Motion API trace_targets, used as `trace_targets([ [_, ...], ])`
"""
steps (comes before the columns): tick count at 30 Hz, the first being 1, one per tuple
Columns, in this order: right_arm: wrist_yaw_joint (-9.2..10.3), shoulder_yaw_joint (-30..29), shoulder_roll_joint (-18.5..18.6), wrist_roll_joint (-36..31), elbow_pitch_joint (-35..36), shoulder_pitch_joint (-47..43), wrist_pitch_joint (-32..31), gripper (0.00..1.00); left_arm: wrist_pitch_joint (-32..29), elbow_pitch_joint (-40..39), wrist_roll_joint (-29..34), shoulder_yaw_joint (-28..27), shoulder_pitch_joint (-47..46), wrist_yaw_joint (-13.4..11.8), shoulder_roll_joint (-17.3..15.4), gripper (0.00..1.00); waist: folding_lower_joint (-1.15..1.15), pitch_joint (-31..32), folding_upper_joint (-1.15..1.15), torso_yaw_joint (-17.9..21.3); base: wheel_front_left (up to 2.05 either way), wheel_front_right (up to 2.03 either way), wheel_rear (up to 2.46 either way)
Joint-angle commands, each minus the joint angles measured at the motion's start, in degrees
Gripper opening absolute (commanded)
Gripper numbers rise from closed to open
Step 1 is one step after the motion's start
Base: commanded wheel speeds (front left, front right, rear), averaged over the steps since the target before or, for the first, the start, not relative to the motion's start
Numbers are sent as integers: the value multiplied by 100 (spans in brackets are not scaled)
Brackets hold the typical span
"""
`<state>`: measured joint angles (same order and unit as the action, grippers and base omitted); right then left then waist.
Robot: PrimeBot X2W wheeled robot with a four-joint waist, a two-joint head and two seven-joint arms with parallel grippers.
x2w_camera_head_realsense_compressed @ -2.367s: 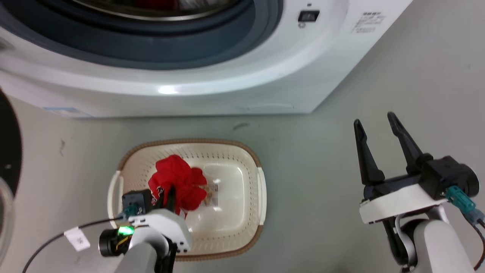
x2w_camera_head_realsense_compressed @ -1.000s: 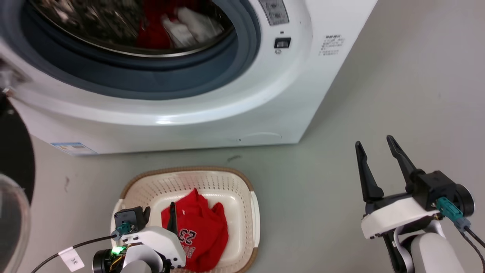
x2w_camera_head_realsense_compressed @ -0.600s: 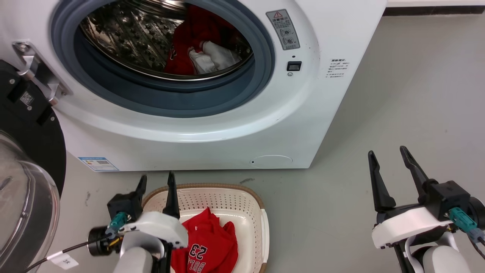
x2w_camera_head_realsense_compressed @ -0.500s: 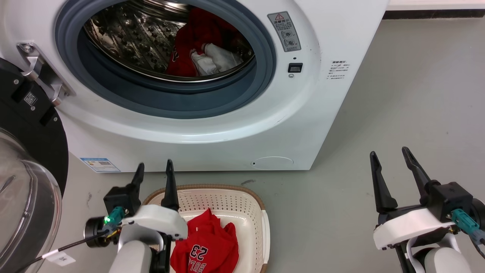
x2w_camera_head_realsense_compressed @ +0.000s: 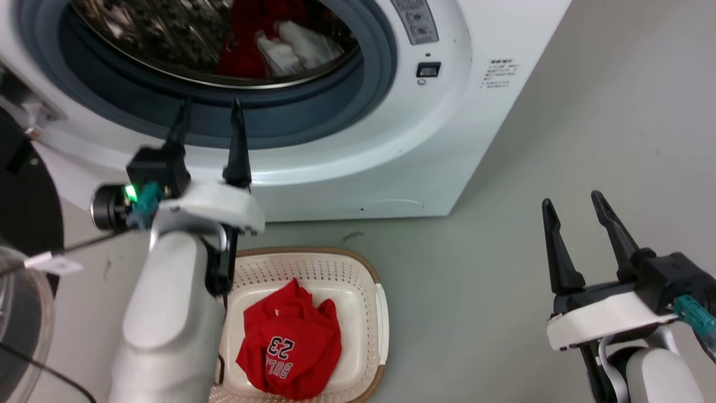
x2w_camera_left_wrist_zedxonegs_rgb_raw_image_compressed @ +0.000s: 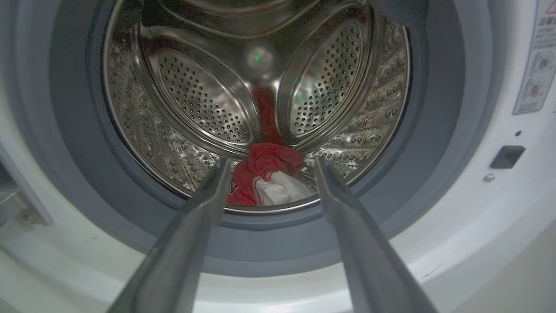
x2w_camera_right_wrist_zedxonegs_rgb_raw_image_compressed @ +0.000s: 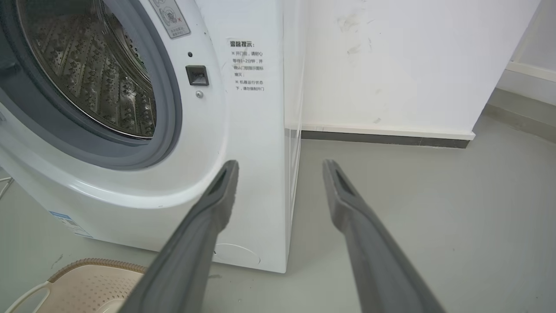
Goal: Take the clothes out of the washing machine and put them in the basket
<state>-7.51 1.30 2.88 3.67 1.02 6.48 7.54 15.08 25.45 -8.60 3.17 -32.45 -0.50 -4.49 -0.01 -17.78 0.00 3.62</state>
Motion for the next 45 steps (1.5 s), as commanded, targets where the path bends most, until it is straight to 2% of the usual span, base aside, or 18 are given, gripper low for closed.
trace_targets([
  [1, 3, 23, -1, 27, 42, 134, 37, 100, 12, 96, 49, -3, -161, 10, -37, 100, 1, -226, 0, 149, 0, 0, 0],
  [14, 4, 307, -3, 435, -153, 662, 389, 100, -214, 1911, 143, -51, -2449, 172, -713, 100, 1, -1394, 0, 808, 0, 0, 0],
  [23, 4, 691, -5, 723, -484, 1067, 654, 100, -803, 2848, 384, 139, -3795, 147, -1216, 100, 1, -2057, 0, 1268, 0, 0, 0],
  [37, 4, 1261, -7, 1251, -659, 1385, 765, 100, -2719, 3784, 656, 421, -5548, 288, -2077, 100, 1, -2742, 0, 1985, 0, 0, 0],
  [45, 4, 1527, -6, 1499, -552, 1355, 766, 100, -4037, 4121, 666, 488, -6165, 261, -2412, 100, 1, -2996, 0, 2334, 0, 0, 0],
])
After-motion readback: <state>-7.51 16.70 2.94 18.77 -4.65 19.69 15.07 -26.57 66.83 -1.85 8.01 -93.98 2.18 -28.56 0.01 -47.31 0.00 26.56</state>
